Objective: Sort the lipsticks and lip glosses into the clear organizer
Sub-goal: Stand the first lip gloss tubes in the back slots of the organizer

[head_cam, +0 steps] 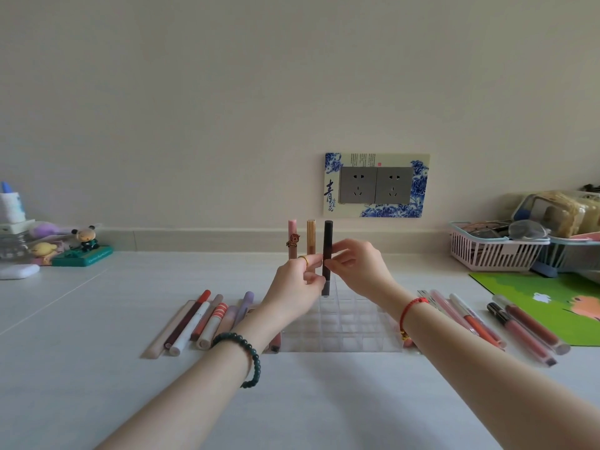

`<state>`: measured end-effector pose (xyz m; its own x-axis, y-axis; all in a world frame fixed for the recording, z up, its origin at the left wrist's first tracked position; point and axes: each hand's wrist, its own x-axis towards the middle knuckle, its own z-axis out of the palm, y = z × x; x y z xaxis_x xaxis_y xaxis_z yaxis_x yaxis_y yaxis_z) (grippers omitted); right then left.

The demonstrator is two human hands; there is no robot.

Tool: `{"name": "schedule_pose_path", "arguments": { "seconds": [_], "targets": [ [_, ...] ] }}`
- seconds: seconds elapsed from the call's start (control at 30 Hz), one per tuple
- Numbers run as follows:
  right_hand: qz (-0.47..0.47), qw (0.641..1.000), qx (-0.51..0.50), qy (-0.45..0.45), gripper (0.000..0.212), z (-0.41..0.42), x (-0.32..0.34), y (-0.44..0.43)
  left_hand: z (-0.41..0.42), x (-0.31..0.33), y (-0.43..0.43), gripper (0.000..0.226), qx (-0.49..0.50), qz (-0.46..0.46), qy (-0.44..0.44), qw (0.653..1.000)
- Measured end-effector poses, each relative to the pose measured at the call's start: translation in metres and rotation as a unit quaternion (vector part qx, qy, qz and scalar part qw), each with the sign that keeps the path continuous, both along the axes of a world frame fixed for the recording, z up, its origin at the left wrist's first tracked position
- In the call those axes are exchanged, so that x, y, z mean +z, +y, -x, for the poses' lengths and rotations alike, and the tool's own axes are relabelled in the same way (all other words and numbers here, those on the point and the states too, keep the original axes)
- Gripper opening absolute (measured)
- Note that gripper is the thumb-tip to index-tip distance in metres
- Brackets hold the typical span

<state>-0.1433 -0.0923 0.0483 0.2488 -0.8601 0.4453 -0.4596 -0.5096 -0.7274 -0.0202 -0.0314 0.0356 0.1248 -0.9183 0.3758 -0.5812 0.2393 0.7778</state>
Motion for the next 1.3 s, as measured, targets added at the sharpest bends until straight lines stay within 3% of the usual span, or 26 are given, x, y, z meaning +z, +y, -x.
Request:
{"name": "schedule_pose_path", "arguments": {
  "seconds": [0.5, 0.7, 0.9, 1.07, 1.3],
  "targets": [
    [0.006, 1.0, -0.011, 0.004, 0.027, 0.016, 0.005, 0.01, -0.037, 0.006, 0.033, 0.037, 0.018, 0.032, 0.007, 0.999],
    [0.071, 0.996, -0.004, -0.054, 0.018, 0.013, 0.01, 0.042, -0.104, 0.006, 0.058, 0.024, 0.119, 0.041, 0.042, 0.991],
    [0.077, 0.991, 0.113, -0.007, 0.016, -0.038, 0.0, 0.081, -0.168, -0.014, 0.083, 0.029, 0.242, -0.098, -0.064, 0.963],
    [0.03, 0.985, 0.162, 0.055, 0.02, -0.084, -0.02, 0.092, -0.17, -0.03, 0.089, 0.03, 0.248, -0.147, -0.056, 0.956],
    [-0.033, 0.984, 0.162, 0.06, 0.018, -0.128, -0.035, 0.086, -0.162, -0.03, 0.074, 0.03, 0.219, -0.168, -0.088, 0.957]
  ]
}}
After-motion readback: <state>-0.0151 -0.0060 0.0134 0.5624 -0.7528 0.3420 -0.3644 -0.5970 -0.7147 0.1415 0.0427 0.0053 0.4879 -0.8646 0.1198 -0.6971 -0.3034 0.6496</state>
